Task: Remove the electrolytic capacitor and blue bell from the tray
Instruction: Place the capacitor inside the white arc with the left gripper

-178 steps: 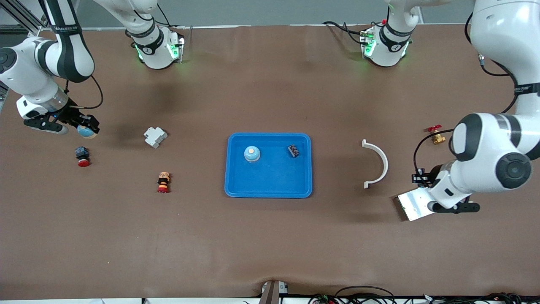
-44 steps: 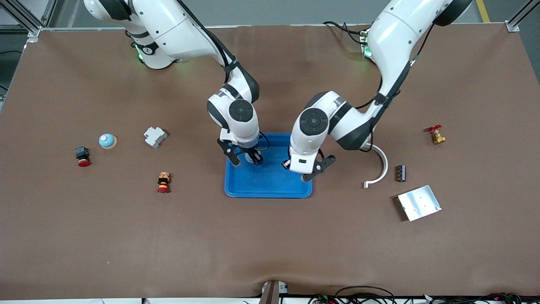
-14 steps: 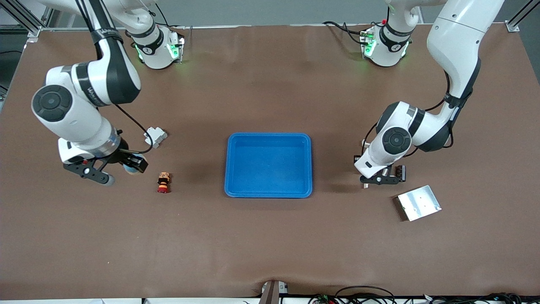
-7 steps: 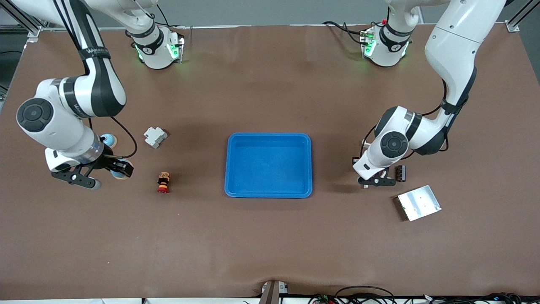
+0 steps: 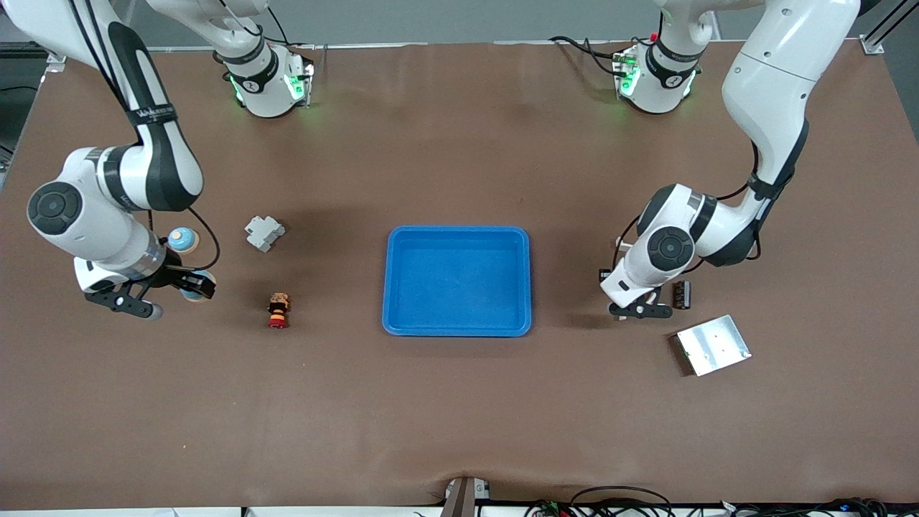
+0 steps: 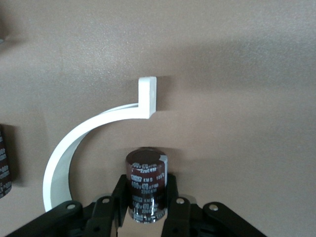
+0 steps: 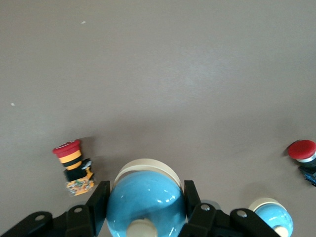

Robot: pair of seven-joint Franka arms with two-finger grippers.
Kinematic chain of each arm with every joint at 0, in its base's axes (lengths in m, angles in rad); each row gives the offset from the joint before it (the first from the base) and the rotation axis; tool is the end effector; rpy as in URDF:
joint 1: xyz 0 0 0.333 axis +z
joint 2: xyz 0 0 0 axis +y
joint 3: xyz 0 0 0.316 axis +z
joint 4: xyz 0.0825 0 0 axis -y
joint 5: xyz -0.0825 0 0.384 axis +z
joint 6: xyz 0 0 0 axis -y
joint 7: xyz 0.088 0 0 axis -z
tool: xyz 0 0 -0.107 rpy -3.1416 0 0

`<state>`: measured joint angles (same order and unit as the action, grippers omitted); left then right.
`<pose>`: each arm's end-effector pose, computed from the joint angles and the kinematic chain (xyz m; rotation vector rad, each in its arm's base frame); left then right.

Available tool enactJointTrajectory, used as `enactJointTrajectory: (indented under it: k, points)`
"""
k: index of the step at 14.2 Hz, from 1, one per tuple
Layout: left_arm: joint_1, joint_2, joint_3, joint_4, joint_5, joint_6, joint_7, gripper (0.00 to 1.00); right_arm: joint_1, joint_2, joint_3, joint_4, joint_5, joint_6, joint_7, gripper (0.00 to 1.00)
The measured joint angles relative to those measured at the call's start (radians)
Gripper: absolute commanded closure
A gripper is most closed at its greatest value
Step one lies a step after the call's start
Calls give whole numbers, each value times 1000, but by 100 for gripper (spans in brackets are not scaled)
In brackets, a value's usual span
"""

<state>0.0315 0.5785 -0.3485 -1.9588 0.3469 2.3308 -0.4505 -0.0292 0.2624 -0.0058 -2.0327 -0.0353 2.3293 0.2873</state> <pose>0.5708 -0.1783 0.1795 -3.0396 0.1361 0.1922 0.5951 -0.0213 0.3202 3.0834 -0.4632 0.0583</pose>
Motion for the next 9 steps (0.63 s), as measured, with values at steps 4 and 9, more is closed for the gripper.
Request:
enactJointTrajectory:
  k: [4,9]
  points:
    - [0,3,0,0,0,3,0,63,-17,38,0,-1,16,36,-43,100]
    - [2,7,1,1,0,10,0,13,-18,63,0,-71,17,163,-46,100]
